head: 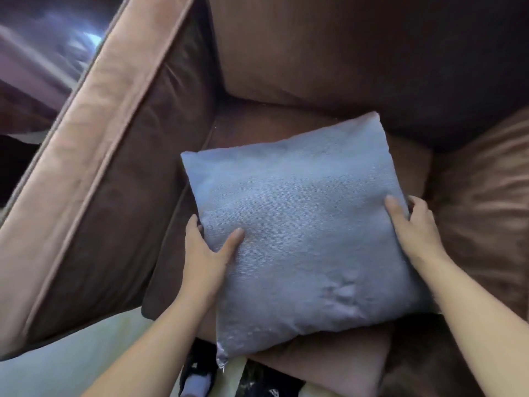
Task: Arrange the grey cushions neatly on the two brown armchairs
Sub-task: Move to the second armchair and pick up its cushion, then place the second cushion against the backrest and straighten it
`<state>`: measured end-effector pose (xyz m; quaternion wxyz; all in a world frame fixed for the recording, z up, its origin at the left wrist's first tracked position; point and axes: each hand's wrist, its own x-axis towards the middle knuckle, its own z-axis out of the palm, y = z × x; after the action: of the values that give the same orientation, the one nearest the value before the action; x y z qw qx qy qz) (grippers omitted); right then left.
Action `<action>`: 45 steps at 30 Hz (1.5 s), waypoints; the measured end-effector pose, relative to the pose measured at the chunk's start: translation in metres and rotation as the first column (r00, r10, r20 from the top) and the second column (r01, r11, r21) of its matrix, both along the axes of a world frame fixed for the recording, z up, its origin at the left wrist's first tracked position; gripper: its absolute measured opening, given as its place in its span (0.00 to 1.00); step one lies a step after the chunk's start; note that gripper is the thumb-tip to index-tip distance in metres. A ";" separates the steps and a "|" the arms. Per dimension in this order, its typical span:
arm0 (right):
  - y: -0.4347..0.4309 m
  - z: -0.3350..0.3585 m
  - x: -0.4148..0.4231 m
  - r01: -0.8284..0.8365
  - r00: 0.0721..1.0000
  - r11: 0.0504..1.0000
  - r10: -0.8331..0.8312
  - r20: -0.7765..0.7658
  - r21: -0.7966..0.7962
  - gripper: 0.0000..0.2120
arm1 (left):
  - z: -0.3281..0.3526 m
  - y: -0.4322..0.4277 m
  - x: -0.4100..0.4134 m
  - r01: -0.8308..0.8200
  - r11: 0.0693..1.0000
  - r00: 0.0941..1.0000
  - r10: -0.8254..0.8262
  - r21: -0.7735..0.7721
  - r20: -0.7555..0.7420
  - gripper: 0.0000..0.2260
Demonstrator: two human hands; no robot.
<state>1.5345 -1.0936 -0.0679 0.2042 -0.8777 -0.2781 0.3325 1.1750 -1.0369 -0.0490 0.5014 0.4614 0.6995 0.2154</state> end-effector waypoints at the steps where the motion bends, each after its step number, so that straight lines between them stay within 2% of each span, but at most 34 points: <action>1: 0.002 -0.003 0.001 -0.010 1.000 1.000 0.010 -0.011 -0.012 0.42 | -0.004 0.003 -0.001 -0.030 0.999 0.999 0.031 -0.045 0.038 0.48; 3: 0.004 -0.007 0.001 -0.009 0.998 1.000 0.007 -0.058 -0.028 0.45 | -0.012 0.011 -0.003 -0.059 0.988 0.993 0.072 -0.141 0.091 0.54; 5: 0.003 -0.008 -0.003 0.040 0.992 0.999 -0.043 -0.119 -0.030 0.47 | -0.020 0.015 -0.005 -0.066 0.980 0.979 0.101 -0.189 0.178 0.48; 8: 0.000 -0.004 -0.009 0.052 0.992 0.998 -0.056 -0.114 -0.035 0.42 | -0.024 0.016 -0.005 -0.056 0.959 0.931 0.151 -0.277 0.333 0.38; 12: -0.005 0.012 -0.019 0.093 0.991 0.995 -0.089 -0.099 0.031 0.39 | -0.016 0.023 -0.007 -0.089 0.939 0.910 0.212 -0.332 0.356 0.33; 16: -0.022 0.033 -0.036 0.159 0.977 0.981 -0.140 -0.159 0.113 0.33 | 0.015 0.032 -0.008 -0.062 0.970 0.925 0.144 -0.235 0.350 0.27; 21: -0.043 0.079 -0.043 0.308 0.942 0.918 -0.257 -0.218 0.250 0.33 | 0.070 0.058 0.001 0.033 0.995 0.927 0.004 -0.091 0.374 0.25; 27: -0.031 0.131 -0.026 0.388 0.918 0.825 -0.309 -0.248 0.411 0.27 | 0.130 0.107 0.035 0.120 0.992 0.917 -0.129 0.048 0.376 0.39; 29: -0.021 0.140 -0.017 0.419 0.907 0.778 -0.336 -0.253 0.469 0.24 | 0.145 0.124 0.050 0.166 0.981 0.898 -0.194 0.104 0.396 0.40; 31: -0.011 0.146 -0.008 0.422 0.906 0.734 -0.342 -0.248 0.533 0.25 | 0.154 0.139 0.064 0.196 0.969 0.875 -0.242 0.151 0.419 0.39; 35: 0.012 0.145 0.009 0.421 0.906 0.655 -0.280 -0.316 0.627 0.23 | 0.156 0.169 0.082 0.229 0.943 0.853 -0.313 0.240 0.417 0.39; 38: 0.033 0.130 0.017 0.417 0.908 0.622 -0.251 -0.336 0.663 0.26 | 0.145 0.190 0.090 0.244 0.918 0.849 -0.358 0.312 0.389 0.41; 42: 0.057 0.086 0.022 0.398 0.915 0.575 -0.302 -0.267 0.715 0.40 | 0.102 0.211 0.095 0.236 0.901 0.863 -0.367 0.364 0.348 0.41; 45: 0.069 0.044 0.022 0.367 0.916 0.604 -0.365 -0.164 0.708 0.41 | 0.069 0.223 0.100 0.235 0.886 0.872 -0.374 0.399 0.316 0.44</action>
<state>1.5562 -1.0249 -0.0240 0.5982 -0.7617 -0.2007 0.1472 1.2752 -0.8140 0.0196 0.5668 0.5974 0.4552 0.3387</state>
